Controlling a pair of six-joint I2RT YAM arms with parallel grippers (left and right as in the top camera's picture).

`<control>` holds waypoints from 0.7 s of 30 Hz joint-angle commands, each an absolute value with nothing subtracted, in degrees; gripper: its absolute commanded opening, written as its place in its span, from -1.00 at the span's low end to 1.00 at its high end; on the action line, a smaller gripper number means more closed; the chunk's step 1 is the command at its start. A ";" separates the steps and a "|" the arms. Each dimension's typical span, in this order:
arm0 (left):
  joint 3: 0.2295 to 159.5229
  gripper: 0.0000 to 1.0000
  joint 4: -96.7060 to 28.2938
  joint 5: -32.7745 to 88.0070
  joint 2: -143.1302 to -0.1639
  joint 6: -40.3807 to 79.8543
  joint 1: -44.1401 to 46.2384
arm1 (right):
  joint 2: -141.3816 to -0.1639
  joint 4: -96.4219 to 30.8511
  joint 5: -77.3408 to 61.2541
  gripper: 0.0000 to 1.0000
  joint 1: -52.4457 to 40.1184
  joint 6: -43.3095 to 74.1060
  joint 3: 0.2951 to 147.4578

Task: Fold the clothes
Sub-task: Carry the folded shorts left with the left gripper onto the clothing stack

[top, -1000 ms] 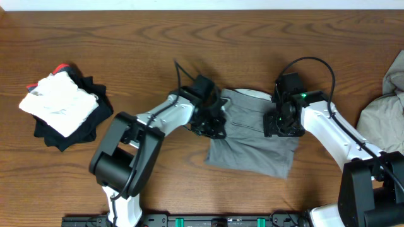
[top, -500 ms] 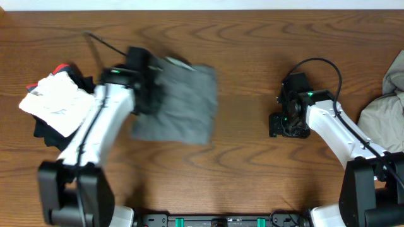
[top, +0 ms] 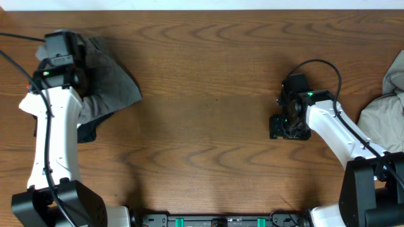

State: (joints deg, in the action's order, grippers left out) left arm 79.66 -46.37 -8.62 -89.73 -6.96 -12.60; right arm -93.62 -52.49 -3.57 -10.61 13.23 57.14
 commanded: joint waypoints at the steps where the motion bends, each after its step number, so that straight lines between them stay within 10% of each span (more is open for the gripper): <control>1: 80.86 -0.88 -45.65 -10.15 -88.73 -7.90 -15.68 | -92.88 -52.60 -3.44 0.27 -10.46 12.51 56.90; 21: 80.86 -0.85 -41.87 -9.50 -88.73 -3.92 -22.98 | -92.88 -52.99 -3.38 0.29 -10.39 11.44 56.90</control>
State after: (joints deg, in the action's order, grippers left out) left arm 79.66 -43.00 -8.27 -89.73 -5.82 -22.26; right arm -93.62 -52.88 -3.57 -10.61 12.58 57.14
